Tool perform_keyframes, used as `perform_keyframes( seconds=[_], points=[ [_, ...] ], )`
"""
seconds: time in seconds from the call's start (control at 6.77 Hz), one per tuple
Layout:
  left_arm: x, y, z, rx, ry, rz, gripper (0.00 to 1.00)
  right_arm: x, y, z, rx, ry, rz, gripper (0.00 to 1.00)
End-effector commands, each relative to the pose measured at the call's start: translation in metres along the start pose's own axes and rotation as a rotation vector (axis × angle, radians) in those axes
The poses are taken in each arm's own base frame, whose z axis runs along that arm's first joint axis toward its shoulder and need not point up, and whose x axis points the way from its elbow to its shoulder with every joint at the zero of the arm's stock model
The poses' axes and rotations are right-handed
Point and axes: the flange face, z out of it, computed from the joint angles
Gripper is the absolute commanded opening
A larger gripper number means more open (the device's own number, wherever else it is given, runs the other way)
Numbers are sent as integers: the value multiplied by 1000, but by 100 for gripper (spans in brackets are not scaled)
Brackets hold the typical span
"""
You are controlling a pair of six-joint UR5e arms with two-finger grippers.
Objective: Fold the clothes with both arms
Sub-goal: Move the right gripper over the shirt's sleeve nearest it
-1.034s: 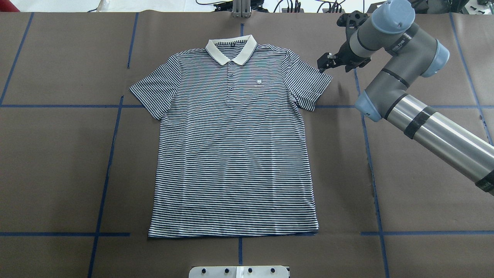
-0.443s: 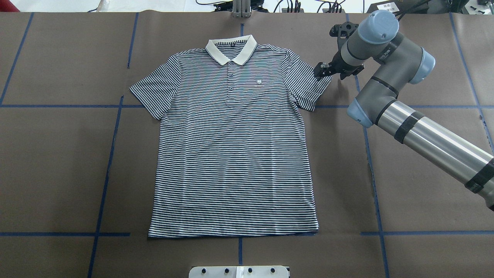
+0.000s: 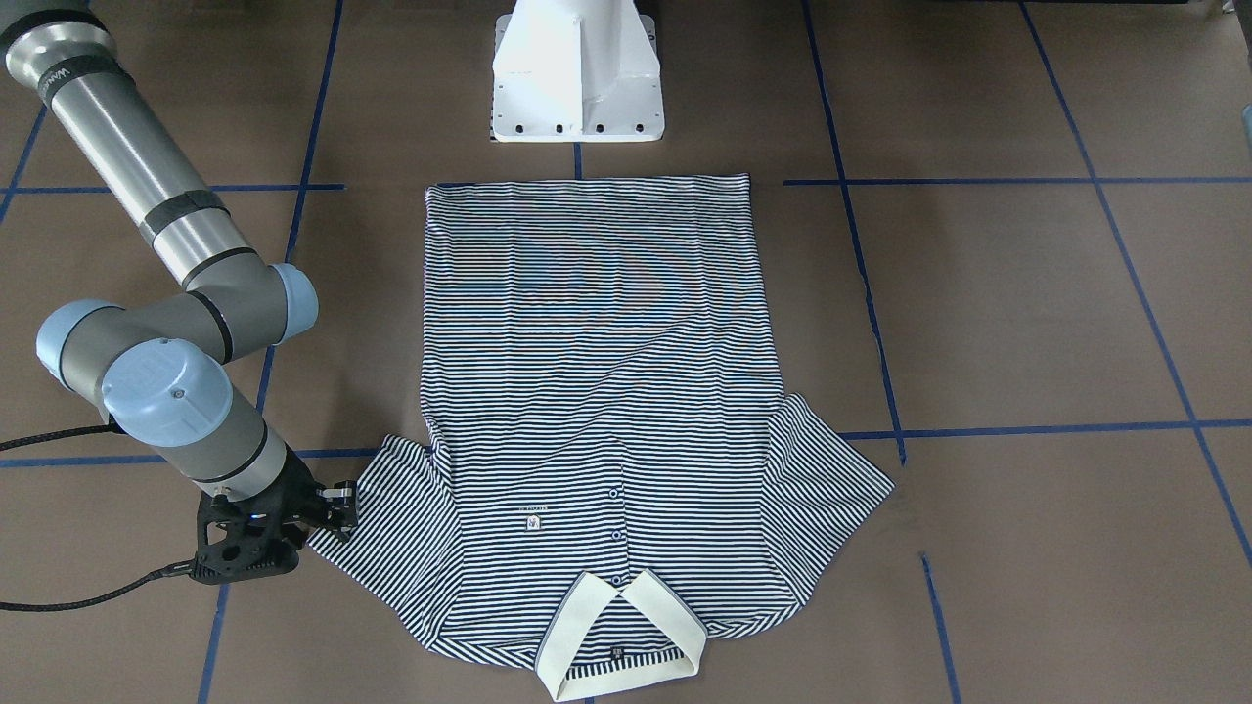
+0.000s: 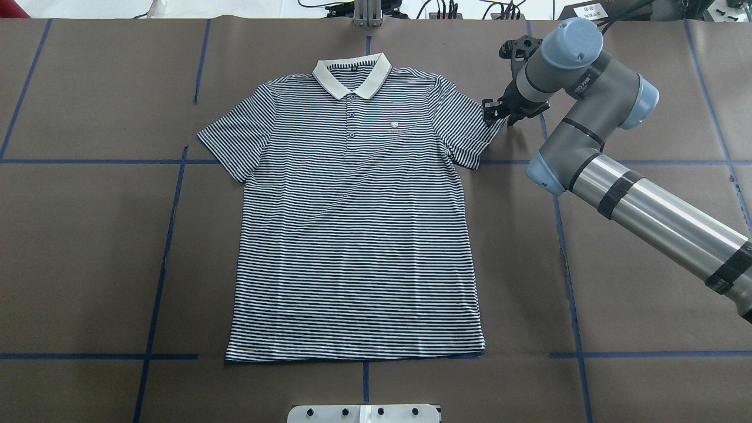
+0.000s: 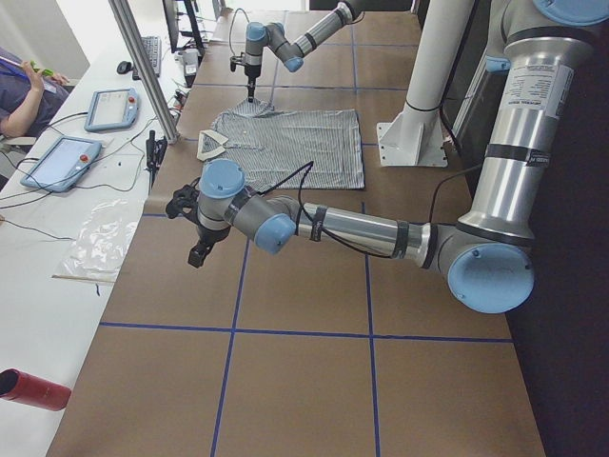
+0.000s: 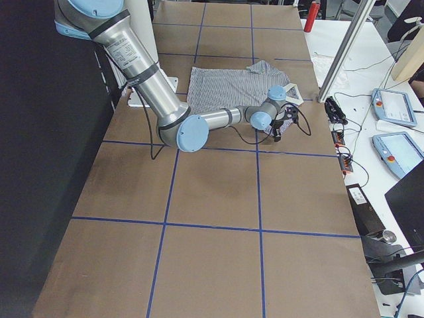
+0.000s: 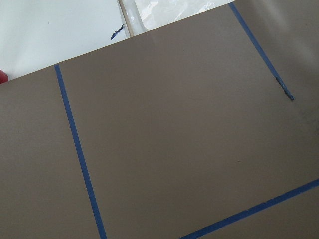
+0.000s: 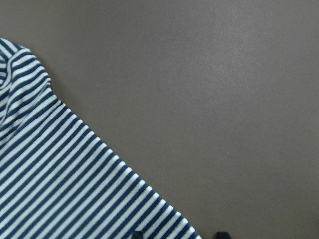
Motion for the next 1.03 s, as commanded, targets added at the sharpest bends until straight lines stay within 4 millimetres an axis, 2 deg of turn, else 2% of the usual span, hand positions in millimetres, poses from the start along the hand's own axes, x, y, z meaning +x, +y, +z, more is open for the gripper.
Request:
perform_keyframes(
  seconds=[0.0,0.15,0.44,0.59,0.74,0.89],
  points=[
    [-1,-1,-1,1,-1,-3,100,-8,-7,-6,9,-8,-36,4],
    [-1,-1,-1,1,-1,-3,100,-10,-9,-8,12,-10,-40,0],
    [-1,-1,-1,1,-1,-3,100,-26,-19,-21,30,-29,-49,0],
    [-1,0,0,-2,-1,-5,100,-49,-30,-36,47,-58,-65,0],
    [-2,1,1,-3,-1,-4,100,-85,-40,-60,64,-97,-77,0],
    [-2,2,1,-4,-1,-4,100,-136,-36,-81,49,-110,-92,0]
  ],
)
